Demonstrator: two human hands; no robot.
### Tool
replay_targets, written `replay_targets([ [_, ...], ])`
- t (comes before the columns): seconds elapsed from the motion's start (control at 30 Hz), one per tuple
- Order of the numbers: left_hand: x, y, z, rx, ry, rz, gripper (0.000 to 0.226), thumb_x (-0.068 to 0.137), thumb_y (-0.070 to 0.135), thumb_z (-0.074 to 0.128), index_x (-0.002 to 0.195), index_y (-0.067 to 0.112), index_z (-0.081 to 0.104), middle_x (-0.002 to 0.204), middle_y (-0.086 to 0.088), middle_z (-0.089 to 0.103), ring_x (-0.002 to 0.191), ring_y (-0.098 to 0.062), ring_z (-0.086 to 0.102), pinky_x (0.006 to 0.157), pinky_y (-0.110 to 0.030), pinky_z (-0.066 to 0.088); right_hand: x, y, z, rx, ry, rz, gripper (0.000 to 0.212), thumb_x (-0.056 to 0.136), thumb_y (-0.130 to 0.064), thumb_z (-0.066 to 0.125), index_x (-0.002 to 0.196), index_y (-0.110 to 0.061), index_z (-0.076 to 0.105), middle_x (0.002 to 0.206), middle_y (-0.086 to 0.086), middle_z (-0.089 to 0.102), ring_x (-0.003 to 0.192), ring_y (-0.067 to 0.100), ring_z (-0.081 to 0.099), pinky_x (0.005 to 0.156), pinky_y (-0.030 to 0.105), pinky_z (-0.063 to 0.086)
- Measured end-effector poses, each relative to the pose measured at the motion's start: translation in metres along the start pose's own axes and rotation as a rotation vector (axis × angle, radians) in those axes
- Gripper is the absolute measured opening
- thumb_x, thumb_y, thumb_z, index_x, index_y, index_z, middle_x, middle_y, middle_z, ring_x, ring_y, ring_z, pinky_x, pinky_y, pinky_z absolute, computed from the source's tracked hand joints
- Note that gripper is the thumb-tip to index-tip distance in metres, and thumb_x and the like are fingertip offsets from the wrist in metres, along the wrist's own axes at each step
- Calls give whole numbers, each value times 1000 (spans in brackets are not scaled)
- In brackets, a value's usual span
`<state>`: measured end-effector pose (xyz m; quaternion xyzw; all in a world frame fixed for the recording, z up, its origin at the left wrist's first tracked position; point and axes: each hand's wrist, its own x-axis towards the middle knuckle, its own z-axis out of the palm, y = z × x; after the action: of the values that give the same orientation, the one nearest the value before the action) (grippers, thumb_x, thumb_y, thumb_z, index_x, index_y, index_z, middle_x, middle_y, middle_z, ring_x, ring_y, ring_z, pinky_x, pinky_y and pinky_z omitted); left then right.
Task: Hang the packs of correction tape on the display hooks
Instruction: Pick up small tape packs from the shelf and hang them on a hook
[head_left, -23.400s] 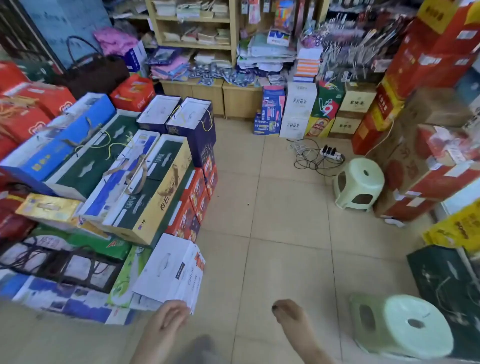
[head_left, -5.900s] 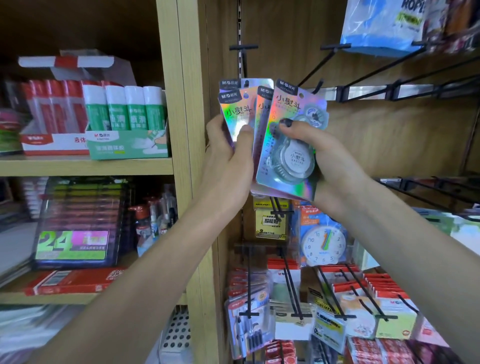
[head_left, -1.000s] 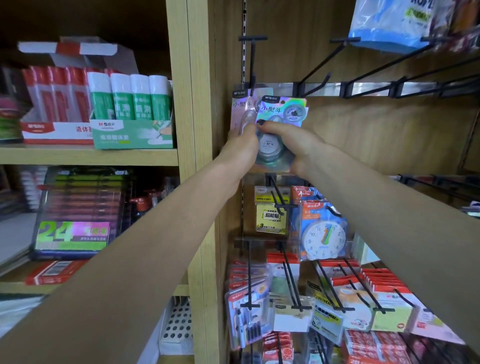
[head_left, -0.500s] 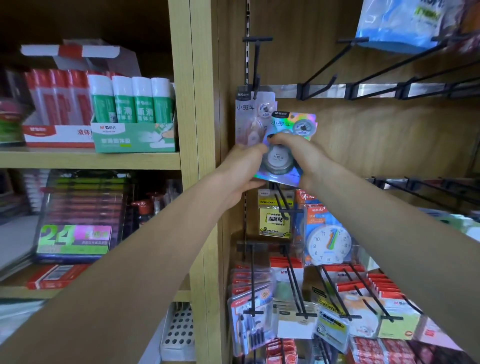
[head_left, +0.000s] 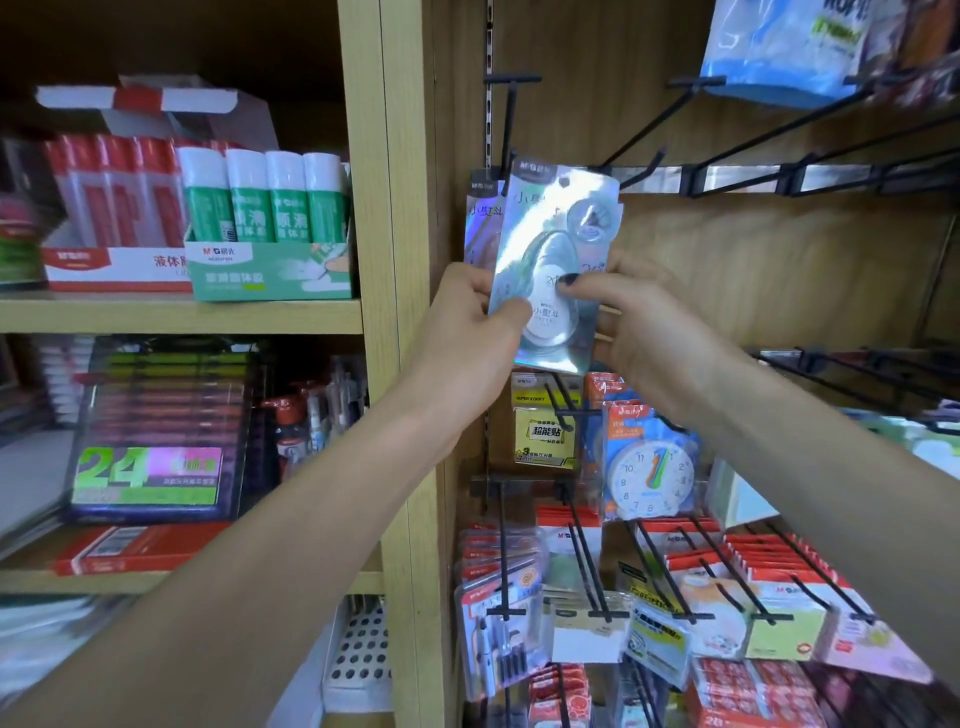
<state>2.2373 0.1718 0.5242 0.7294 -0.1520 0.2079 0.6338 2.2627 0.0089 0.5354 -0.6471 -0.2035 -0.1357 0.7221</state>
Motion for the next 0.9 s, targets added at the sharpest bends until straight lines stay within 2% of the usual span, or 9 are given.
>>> replay_targets([
  [0.17,-2,1,-3,-13,39,1,10,98,20,62,103,22,54,106,-4,72,100,-18,73,97,-51,58,-7,-3,6,-39,6,-103,27,93,-1,69,118,-10,69,105,6,81,91,22,79,71,32,62],
  [0.27,2,5,-3,26,78,6,9,101,18,60,100,23,52,110,-7,71,102,-20,72,97,-52,58,-3,-7,13,-64,5,-133,35,94,-1,68,127,-10,70,114,11,80,100,30,79,86,45,65],
  [0.33,4,6,-2,44,85,29,9,102,19,60,105,22,51,110,-6,71,101,-21,72,95,-52,58,0,-9,16,-52,12,-132,37,94,0,67,129,-10,71,114,12,80,101,32,79,89,48,64],
  [0.4,4,5,0,92,98,68,19,102,19,59,118,19,49,107,2,67,97,-16,70,92,-46,58,2,-10,20,-26,15,-144,37,94,0,68,130,-10,71,113,12,80,100,31,79,87,46,65],
  [0.5,2,5,0,178,101,155,39,103,18,56,139,18,41,100,18,58,88,-1,63,76,-25,52,6,-11,24,-15,16,-152,37,93,-1,69,128,-10,72,113,13,80,100,31,79,83,42,66],
  [0.6,-3,3,-2,260,55,181,64,104,16,54,157,25,19,107,16,63,80,5,65,62,-15,50,10,-10,27,-39,24,-140,33,89,-1,69,120,-12,76,111,14,80,101,34,78,83,43,65],
  [0.67,-5,3,-2,322,29,188,77,103,15,54,162,31,6,124,10,64,87,-1,67,63,-20,50,11,-10,29,-27,48,-118,31,88,0,68,115,-12,78,108,13,81,98,33,79,72,37,64],
  [0.77,-6,5,-2,368,31,195,83,103,18,53,163,37,-1,130,3,64,89,-11,69,76,-31,54,11,-9,32,8,89,-103,29,87,1,69,113,-9,77,105,13,81,84,26,79,60,29,60],
  [0.9,3,4,1,383,21,131,78,103,22,49,163,41,3,124,-8,64,73,-17,64,59,-32,44,14,-7,34,25,104,-85,26,88,-1,71,112,-7,77,104,12,82,85,25,80,59,28,59],
])
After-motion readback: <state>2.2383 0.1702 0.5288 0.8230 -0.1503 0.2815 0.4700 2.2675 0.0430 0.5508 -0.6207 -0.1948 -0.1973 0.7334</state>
